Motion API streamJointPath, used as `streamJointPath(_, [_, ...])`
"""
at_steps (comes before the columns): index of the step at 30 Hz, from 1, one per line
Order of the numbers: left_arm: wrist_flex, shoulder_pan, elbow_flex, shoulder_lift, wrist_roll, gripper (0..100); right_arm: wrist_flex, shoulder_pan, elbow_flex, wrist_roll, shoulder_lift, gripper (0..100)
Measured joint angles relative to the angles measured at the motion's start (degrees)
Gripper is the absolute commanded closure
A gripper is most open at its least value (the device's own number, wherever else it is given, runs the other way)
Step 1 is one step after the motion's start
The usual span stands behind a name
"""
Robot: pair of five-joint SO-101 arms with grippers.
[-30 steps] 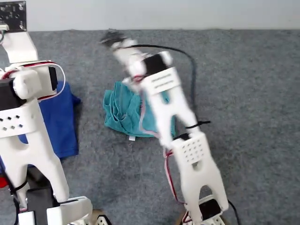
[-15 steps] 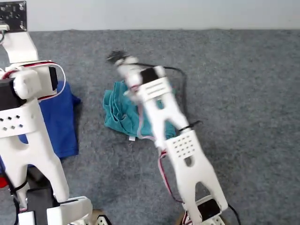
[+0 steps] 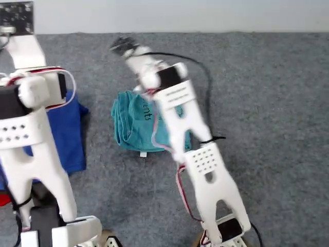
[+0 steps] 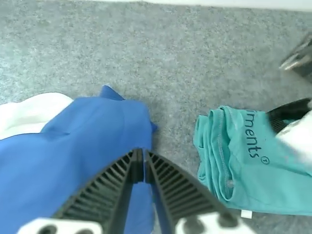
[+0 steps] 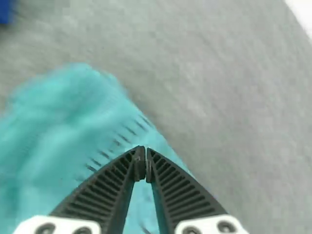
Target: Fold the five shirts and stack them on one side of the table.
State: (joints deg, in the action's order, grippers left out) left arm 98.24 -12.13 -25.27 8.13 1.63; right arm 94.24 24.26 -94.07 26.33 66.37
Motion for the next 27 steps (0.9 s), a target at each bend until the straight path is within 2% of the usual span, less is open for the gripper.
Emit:
streamJointPath(3, [-1.4,3.1,0.9,-3.7,0.0,97,1.1,-4.3,0.0,-0.1,0.0,98.4])
streamJointPath(7, [-1.6,8.5,0.9,-9.7,0.1,88,1.4,-6.3,0.0,-0.1,0.0,98.4])
streamJointPath(10, [-1.6,12.9,0.9,-14.2,4.2,83,1.4,-6.7,0.4,-0.1,2.4,98.4])
streamJointPath(17, [-2.7,21.7,0.9,-23.4,8.2,83,-0.3,-8.6,0.5,-0.1,10.9,98.8])
streamJointPath(23, [-2.7,23.4,1.1,-28.8,10.9,84,-0.8,-11.6,0.5,-0.3,13.1,98.8])
streamJointPath(27, [-2.7,23.4,1.4,-28.8,11.3,94,-0.8,-12.0,0.5,-3.2,13.1,98.8])
